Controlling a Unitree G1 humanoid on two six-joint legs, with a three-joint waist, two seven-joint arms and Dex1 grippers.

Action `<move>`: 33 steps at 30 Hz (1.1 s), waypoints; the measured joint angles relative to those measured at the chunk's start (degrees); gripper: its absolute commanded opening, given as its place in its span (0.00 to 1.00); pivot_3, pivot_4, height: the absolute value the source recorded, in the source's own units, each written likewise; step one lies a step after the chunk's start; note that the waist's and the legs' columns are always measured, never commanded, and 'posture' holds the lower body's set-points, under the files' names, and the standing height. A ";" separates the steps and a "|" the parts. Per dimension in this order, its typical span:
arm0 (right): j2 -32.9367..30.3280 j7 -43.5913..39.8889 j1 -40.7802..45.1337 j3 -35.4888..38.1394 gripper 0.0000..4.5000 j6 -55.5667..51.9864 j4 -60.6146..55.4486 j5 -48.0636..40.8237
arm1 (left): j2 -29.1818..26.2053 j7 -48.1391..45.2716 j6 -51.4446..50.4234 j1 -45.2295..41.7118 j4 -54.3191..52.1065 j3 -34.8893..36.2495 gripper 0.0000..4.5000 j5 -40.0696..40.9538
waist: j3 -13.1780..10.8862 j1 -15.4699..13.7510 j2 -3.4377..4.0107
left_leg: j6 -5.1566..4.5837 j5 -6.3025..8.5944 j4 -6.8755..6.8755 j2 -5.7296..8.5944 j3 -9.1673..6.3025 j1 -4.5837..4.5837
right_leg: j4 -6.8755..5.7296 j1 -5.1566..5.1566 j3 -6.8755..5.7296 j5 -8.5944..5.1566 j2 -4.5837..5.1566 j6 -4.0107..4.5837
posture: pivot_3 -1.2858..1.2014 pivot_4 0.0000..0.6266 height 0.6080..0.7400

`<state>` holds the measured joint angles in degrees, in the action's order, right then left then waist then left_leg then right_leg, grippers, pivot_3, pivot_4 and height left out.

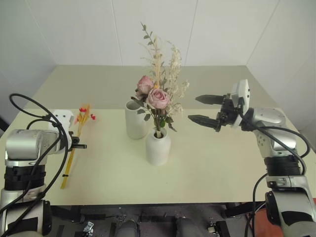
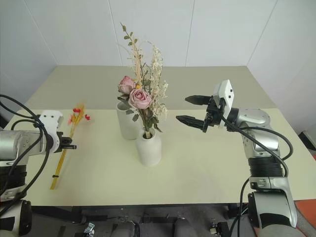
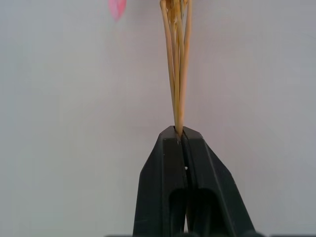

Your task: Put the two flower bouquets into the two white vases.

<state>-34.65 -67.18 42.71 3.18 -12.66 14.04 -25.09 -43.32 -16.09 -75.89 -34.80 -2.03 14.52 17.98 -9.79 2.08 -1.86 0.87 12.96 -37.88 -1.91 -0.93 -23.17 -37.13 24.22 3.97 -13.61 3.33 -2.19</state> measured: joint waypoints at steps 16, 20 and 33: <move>-0.42 2.62 -1.21 0.74 1.00 -0.69 -1.37 -0.50 | 12.60 -22.51 56.77 -26.39 25.13 -0.06 0.01 2.60 | 0.00 -1.14 -0.01 | 0.10 -0.07 -0.02 0.07 0.05 -0.09 | 0.08 0.00 -0.02 0.05 0.02 -0.06 | 0.52 0.24 1.00; -1.15 3.12 -2.01 1.81 1.00 -1.43 -1.90 -0.55 | 14.95 -26.76 61.16 -33.05 33.91 0.15 0.01 4.19 | 0.00 -0.92 -0.01 | 0.09 -0.07 -0.02 0.06 0.04 -0.09 | 0.05 0.00 -0.01 0.05 0.00 -0.07 | 0.52 0.24 1.00; -2.04 4.41 -4.35 2.42 1.00 -2.10 -5.12 -0.91 | 22.40 -30.80 61.88 -34.73 41.46 0.28 0.01 7.00 | 0.00 -0.68 -0.01 | 0.09 -0.07 -0.03 0.06 0.03 -0.09 | 0.04 0.01 -0.01 0.05 -0.02 -0.09 | 0.52 0.24 1.00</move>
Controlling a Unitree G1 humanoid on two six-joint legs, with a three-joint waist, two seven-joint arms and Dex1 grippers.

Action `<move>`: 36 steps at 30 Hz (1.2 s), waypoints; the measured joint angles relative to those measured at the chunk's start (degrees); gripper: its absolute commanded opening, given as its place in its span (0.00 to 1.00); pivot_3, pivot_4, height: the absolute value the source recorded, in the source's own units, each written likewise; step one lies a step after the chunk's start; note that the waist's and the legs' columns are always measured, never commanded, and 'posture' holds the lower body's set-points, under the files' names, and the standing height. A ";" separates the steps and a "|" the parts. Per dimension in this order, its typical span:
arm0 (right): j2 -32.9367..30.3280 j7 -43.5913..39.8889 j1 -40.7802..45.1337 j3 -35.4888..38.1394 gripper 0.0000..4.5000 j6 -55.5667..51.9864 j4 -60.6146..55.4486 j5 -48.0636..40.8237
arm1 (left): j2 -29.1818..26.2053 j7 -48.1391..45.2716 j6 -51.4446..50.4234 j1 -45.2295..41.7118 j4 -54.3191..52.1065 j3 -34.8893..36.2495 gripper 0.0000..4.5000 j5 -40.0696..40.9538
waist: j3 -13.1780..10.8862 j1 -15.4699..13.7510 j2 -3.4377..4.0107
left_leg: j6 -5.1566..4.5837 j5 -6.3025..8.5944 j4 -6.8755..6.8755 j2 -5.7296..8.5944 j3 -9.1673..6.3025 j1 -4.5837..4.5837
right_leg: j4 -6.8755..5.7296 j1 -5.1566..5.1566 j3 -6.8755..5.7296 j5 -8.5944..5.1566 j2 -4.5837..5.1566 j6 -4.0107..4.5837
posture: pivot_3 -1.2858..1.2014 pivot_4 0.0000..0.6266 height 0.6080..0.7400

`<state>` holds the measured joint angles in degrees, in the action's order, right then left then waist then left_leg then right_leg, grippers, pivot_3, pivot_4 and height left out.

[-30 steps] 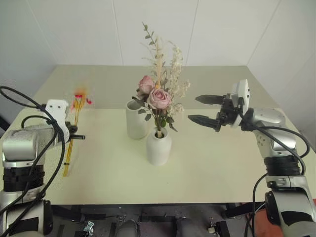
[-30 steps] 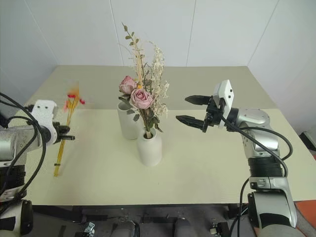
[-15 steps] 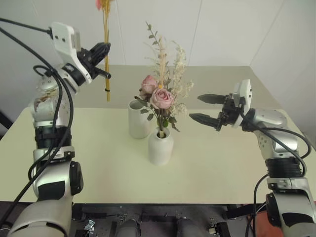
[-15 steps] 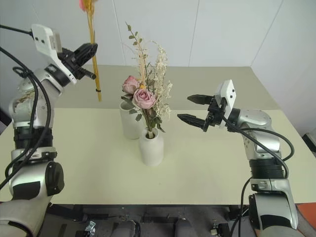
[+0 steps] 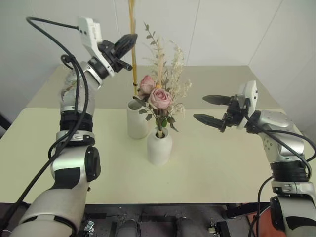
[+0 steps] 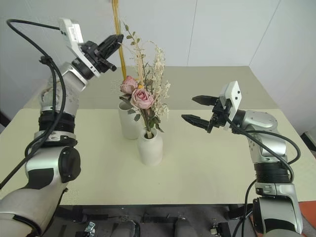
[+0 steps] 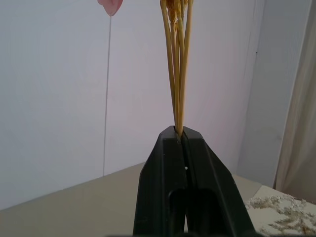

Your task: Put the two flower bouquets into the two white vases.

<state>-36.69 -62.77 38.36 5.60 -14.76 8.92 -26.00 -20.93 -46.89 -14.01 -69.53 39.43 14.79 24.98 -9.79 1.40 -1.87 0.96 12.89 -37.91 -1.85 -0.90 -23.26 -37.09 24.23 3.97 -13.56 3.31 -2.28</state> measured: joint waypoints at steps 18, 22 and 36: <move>-0.13 1.58 -0.91 0.10 1.00 -0.80 -1.05 -0.06 | -0.07 1.08 -0.21 0.35 -2.60 -0.14 0.01 0.86 | 0.00 0.19 0.00 | 0.00 0.00 0.00 0.00 -0.01 0.00 | 0.01 -0.01 0.01 0.00 0.00 0.00 | 0.52 0.24 1.00; -0.05 1.61 -0.91 0.10 1.00 -0.80 -1.05 -0.06 | -0.47 0.79 -0.92 0.49 -4.98 -0.10 0.01 1.94 | 0.00 0.24 0.00 | 0.00 0.00 0.00 0.00 -0.01 0.01 | 0.00 -0.01 0.01 0.00 -0.01 0.00 | 0.52 0.24 1.00; 0.19 1.73 -0.91 0.06 1.00 -0.77 -0.93 -0.02 | -3.65 1.32 -11.61 13.60 -23.06 -0.70 0.01 4.64 | 0.00 0.98 0.00 | 0.00 0.00 -0.01 -0.02 -0.03 0.04 | -0.03 -0.03 0.02 0.00 -0.01 0.00 | 0.52 0.24 1.00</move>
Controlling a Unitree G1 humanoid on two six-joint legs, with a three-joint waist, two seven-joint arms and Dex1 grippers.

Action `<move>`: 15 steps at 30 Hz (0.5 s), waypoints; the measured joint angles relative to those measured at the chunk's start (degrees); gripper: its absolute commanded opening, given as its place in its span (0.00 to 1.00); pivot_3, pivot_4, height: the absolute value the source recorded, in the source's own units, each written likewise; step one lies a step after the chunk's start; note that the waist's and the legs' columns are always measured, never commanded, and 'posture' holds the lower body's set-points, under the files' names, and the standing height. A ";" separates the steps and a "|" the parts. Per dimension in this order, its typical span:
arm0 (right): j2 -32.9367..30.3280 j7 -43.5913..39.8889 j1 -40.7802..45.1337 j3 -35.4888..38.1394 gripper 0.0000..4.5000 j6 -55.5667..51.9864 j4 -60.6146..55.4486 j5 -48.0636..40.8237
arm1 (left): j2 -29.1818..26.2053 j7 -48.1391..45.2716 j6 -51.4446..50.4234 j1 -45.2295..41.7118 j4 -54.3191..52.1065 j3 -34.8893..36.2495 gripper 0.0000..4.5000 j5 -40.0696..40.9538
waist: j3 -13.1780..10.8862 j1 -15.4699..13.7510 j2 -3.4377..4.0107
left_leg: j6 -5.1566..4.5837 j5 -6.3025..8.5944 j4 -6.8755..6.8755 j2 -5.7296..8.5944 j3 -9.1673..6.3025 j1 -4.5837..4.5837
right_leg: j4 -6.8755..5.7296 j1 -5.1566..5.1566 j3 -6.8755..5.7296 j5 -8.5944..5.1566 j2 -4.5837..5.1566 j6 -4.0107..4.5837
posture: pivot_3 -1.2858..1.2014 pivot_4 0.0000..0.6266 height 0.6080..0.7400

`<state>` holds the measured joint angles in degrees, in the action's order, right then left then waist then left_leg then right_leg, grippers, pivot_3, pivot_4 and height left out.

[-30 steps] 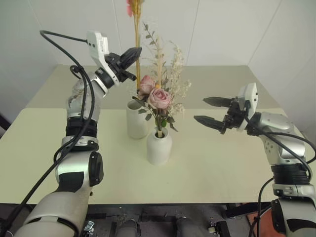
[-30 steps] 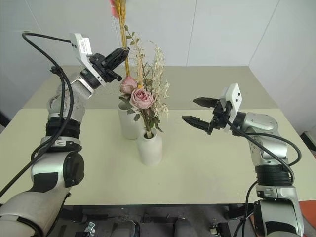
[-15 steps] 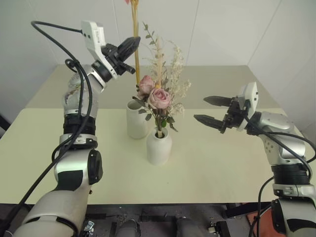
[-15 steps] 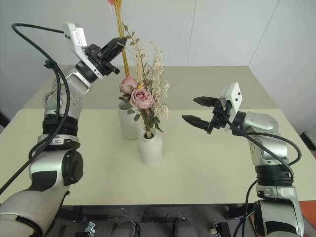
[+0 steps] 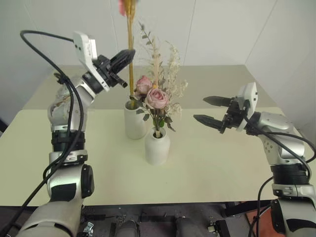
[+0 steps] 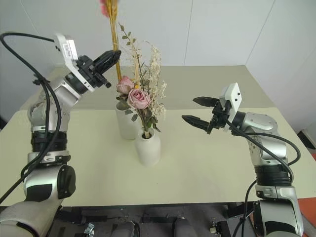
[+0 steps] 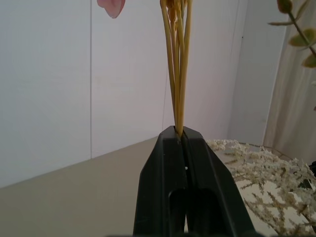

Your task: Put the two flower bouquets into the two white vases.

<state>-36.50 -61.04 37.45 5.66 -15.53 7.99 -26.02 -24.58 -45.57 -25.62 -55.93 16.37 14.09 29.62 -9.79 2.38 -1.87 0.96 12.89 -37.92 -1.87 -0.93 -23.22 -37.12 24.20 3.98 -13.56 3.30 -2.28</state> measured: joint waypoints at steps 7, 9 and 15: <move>0.31 -0.11 0.12 -0.12 1.00 0.01 0.15 0.00 | 0.07 2.17 -1.45 4.28 -4.69 -1.72 0.27 -0.26 | 0.00 -0.08 0.00 | 0.00 0.00 0.00 0.00 0.00 0.01 | 0.00 -0.01 0.00 0.00 0.00 0.00 | 0.52 0.24 1.00; 0.42 -0.12 0.13 -0.13 1.00 0.03 0.17 0.00 | -0.42 2.31 -2.95 5.98 -6.49 -1.76 0.41 -0.01 | 0.00 0.05 0.00 | 0.00 0.00 0.00 -0.01 0.00 0.00 | 0.00 0.01 0.00 0.00 0.00 0.00 | 0.52 0.24 1.00; 0.65 -0.16 0.11 -0.25 1.00 0.13 0.31 0.02 | -8.51 2.04 -9.63 15.43 -16.43 2.27 0.85 4.55 | 0.00 0.71 0.01 | 0.00 0.00 0.01 -0.08 0.00 0.05 | -0.03 0.04 0.04 0.00 -0.04 0.01 | 0.52 0.24 1.00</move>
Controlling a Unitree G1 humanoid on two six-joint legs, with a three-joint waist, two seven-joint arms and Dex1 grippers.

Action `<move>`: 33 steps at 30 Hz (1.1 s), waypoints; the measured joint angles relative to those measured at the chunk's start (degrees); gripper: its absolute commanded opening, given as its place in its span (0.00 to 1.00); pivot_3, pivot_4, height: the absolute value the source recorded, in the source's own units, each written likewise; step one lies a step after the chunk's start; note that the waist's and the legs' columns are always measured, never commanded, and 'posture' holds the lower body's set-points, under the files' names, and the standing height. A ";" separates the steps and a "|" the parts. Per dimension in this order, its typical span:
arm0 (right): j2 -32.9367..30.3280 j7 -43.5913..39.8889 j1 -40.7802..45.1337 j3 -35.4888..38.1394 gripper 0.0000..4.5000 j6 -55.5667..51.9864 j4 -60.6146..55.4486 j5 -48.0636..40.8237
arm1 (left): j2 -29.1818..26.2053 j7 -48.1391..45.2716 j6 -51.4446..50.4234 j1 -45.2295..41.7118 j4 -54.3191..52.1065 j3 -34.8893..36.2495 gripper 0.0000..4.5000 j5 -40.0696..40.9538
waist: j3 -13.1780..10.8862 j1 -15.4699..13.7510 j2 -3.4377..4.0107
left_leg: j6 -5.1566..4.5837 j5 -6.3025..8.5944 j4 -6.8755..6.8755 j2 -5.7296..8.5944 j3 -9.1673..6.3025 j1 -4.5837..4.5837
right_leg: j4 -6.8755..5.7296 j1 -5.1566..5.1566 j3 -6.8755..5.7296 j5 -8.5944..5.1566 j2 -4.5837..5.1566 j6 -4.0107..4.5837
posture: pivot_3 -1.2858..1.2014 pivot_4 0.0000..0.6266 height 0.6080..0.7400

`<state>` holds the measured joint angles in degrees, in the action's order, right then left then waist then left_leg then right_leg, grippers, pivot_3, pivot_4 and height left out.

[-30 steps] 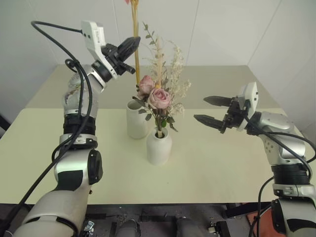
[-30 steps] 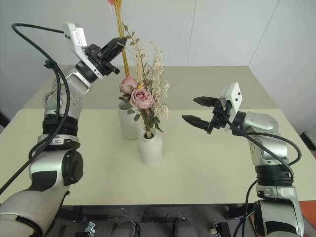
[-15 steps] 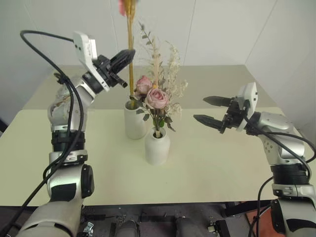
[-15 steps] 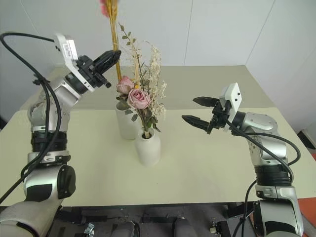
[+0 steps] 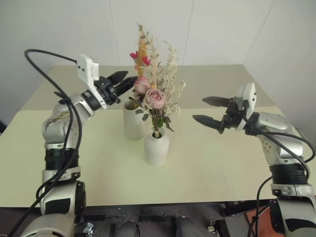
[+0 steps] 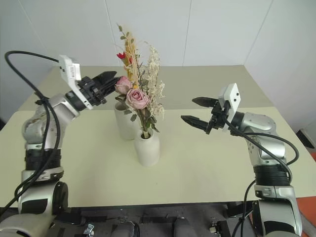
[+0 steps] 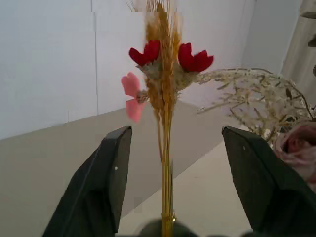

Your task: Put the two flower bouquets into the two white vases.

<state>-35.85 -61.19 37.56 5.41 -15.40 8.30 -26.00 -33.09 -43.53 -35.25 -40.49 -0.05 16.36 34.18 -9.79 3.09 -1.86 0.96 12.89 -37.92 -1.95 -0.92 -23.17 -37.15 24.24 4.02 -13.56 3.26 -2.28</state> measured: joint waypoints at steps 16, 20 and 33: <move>-3.21 2.18 -11.82 4.03 1.00 -5.74 -10.86 -3.39 | -14.05 -13.97 -2.22 44.45 -24.03 22.24 0.95 9.50 | -0.01 -1.19 0.00 | 0.00 0.00 0.03 -0.01 0.05 0.01 | 0.08 -0.04 -0.05 -0.05 0.05 0.05 | 0.52 0.24 1.00; -5.20 3.76 -14.74 6.93 1.00 -8.90 -16.76 -6.32 | -14.06 -14.76 -2.22 48.18 -26.87 25.98 0.95 11.92 | -0.01 -0.99 0.01 | 0.00 0.00 0.03 -0.05 0.07 0.24 | 0.05 -0.22 -0.03 -0.09 0.00 0.08 | 0.52 0.24 1.00; -10.82 6.15 -22.68 12.32 1.00 -15.08 -26.63 -11.31 | -14.87 -14.03 -2.10 47.90 -28.23 25.65 0.95 14.45 | 0.00 -0.85 -0.01 | 0.00 0.00 0.03 -0.07 0.11 0.25 | 0.06 -0.23 0.00 -0.12 -0.03 0.08 | 0.52 0.24 1.00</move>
<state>-46.68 -55.04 14.88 17.73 -30.48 -18.32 -37.31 -47.96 -57.56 -37.35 7.40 -28.28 42.01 48.62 -9.79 2.24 -1.87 0.96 12.89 -37.89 -2.02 -0.82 -22.92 -37.08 24.01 4.02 -13.67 3.23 -2.20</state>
